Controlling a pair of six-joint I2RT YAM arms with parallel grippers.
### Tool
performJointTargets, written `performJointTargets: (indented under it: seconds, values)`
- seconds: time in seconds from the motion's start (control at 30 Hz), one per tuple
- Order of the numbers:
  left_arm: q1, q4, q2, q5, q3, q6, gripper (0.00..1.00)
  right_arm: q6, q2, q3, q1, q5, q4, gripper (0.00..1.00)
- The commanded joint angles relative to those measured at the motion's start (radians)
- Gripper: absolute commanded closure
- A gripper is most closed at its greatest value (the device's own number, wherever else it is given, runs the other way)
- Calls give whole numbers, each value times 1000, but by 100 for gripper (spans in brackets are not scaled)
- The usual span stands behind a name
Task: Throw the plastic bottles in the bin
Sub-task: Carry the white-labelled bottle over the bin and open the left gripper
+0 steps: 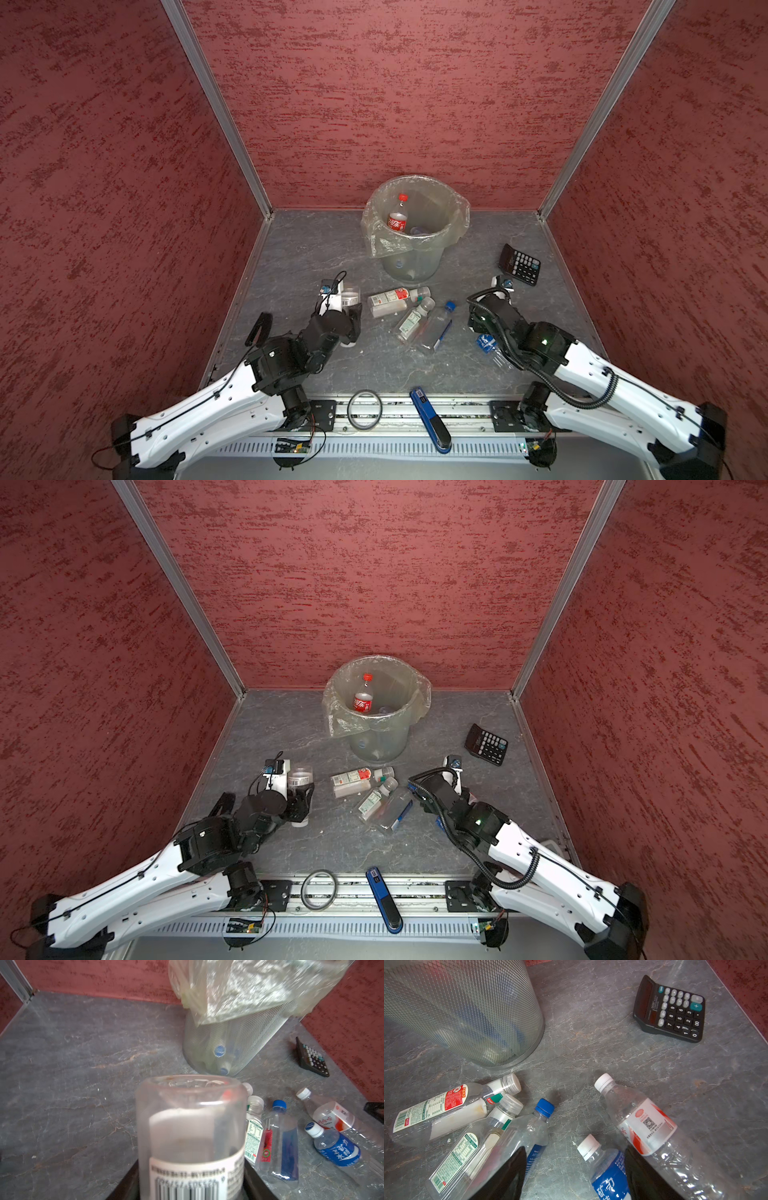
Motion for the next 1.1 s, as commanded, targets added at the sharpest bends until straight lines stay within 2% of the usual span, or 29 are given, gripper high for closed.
performJointTargets:
  seconds: [0.0, 0.23, 0.37, 0.47, 0.6, 0.67, 0.73, 0.8, 0.83, 0.9, 0.97, 1.07]
  values:
    - [-52, 93, -23, -120, 52, 87, 61, 18, -6, 15, 7, 33, 16, 25]
    - [-164, 406, 47, -182, 154, 332, 59, 26, 10, 23, 7, 35, 8, 25]
    - [-170, 617, 145, -172, 221, 497, 57, 30, 11, 26, 6, 31, 11, 26]
    - [-137, 778, 243, -136, 286, 618, 56, 32, 8, 27, 7, 23, 7, 26]
    - [68, 790, 417, 83, 453, 555, 56, 55, 12, 29, 8, 6, -15, 26]
    - [188, 780, 531, 188, 567, 511, 52, 67, 7, 27, 14, 0, -24, 26]
    - [315, 747, 695, 311, 728, 446, 38, 76, -3, 30, 23, -2, -32, 25]
    - [389, 631, 850, 406, 931, 391, 8, 86, -10, 38, 29, 1, -46, 26]
    - [407, 558, 917, 439, 1023, 378, 2, 89, -12, 45, 34, 4, -59, 26]
    - [419, 497, 982, 487, 1095, 357, 0, 105, -21, 56, 43, 21, -93, 25]
    - [416, 522, 983, 521, 1073, 364, 0, 112, -39, 55, 50, 25, -110, 25]
    - [413, 545, 928, 482, 1008, 372, 0, 113, -57, 42, 54, 20, -109, 25]
